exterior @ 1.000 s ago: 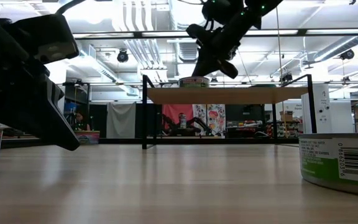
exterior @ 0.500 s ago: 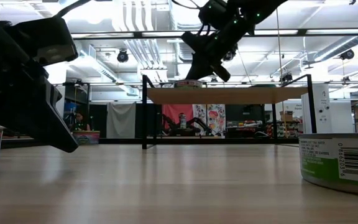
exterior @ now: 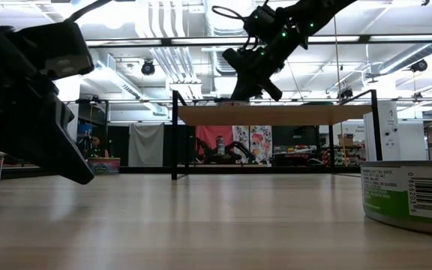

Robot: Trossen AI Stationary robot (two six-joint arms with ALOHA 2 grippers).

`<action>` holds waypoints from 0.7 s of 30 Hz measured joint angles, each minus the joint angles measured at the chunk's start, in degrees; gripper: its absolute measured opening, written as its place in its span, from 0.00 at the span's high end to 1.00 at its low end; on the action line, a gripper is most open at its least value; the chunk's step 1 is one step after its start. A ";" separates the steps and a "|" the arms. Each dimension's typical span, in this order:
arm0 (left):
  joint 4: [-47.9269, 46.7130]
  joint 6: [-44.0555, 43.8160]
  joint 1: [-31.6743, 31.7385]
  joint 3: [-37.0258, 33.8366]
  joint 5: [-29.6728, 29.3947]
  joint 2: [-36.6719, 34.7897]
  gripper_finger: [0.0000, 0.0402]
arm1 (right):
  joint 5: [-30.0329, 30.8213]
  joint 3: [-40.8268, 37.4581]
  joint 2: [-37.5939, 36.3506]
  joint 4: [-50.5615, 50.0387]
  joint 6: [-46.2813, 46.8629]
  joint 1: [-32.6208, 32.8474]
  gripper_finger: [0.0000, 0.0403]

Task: Stack canned seafood by type on shelf
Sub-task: Put the green tuna can on the shelf, then put the blue-pink tuna can on the shelf

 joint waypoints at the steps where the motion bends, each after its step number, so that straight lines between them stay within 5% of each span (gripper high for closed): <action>1: -0.01 -0.04 0.01 0.00 0.00 0.00 1.00 | 0.00 -0.02 0.01 0.19 -0.23 -0.02 0.98; 11: -2.24 -1.48 0.02 0.06 1.66 -1.51 1.00 | -0.28 -0.19 -7.34 -0.50 0.59 0.38 0.98; 21: -20.04 3.84 0.18 5.47 9.78 -11.81 1.00 | -2.03 -0.06 -18.95 -10.42 6.28 8.03 0.98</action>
